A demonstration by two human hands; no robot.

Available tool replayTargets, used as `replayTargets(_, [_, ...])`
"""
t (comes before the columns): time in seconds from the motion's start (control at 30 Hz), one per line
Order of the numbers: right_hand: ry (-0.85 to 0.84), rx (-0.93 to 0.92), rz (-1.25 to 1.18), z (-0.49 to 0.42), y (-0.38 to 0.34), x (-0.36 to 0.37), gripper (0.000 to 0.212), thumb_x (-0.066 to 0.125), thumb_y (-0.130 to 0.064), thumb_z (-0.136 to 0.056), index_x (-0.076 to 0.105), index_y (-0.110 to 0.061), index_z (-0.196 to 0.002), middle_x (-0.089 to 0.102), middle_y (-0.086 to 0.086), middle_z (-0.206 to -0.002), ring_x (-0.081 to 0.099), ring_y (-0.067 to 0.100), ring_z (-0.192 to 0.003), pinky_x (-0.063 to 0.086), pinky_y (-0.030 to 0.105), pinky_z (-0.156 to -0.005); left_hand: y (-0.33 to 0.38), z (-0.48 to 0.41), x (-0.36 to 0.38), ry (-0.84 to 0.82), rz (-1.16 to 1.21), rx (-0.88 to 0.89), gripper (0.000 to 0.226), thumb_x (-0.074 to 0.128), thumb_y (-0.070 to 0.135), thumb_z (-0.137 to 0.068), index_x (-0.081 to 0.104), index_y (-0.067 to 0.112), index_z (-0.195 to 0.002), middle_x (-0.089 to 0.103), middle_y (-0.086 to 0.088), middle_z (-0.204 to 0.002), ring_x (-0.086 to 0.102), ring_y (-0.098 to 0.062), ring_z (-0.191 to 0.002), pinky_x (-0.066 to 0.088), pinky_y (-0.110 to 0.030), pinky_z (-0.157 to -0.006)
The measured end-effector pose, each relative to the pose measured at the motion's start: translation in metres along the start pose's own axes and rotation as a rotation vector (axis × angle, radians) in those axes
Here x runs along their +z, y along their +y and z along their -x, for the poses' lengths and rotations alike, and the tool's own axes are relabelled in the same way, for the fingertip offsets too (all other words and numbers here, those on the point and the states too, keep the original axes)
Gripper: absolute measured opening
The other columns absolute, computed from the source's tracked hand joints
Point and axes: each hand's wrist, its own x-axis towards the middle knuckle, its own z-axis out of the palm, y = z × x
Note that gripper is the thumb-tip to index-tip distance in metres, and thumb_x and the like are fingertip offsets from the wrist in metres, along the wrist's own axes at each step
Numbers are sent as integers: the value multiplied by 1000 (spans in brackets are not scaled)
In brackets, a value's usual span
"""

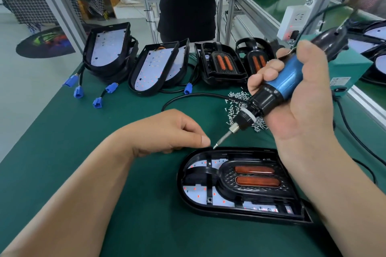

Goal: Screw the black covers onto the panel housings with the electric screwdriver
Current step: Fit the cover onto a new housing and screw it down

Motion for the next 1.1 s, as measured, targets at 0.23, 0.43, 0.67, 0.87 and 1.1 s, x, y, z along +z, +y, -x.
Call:
replayTargets(0.23, [-249, 151, 182, 26, 10, 18, 20, 56, -34, -103, 56, -14, -103, 51, -2, -74, 50, 12, -59, 52, 31, -64, -2, -3, 2, 4, -74, 65, 7, 82, 33, -89, 84, 27, -89, 67, 20, -65, 51, 5, -58, 37, -9, -55])
replayTargets(0.43, [-324, 185, 255, 39, 17, 25, 18, 56, -30, -98, 60, -13, -101, 51, -1, -72, 49, 14, -56, 50, 33, -62, 4, 1, 3, -2, -119, 62, 6, 80, 29, -93, 86, 27, -95, 80, 16, -87, 67, 7, -77, 45, -6, -69])
replayTargets(0.67, [-367, 172, 245, 45, 20, 30, 18, 53, -29, -98, 60, -12, -100, 51, -1, -70, 47, 14, -54, 50, 32, -60, 8, 2, 4, -4, -144, 73, 10, 79, 29, -95, 83, 29, -86, 67, 24, -64, 57, 11, -59, 38, -2, -56])
replayTargets(0.87, [-391, 188, 254, 46, 21, 31, 17, 53, -28, -97, 59, -12, -99, 50, -1, -69, 48, 14, -54, 50, 33, -59, 11, 4, 5, -18, -145, 75, 24, 78, 27, -96, 77, 34, -74, 58, 27, -53, 53, 11, -51, 36, -2, -50])
replayTargets(1.1, [-430, 186, 262, 49, 23, 31, 18, 51, -26, -97, 58, -11, -102, 49, 0, -68, 49, 14, -53, 50, 34, -59, 14, 5, 6, -14, -165, 64, 24, 78, 29, -96, 78, 36, -73, 55, 24, -51, 49, 7, -48, 34, -4, -49])
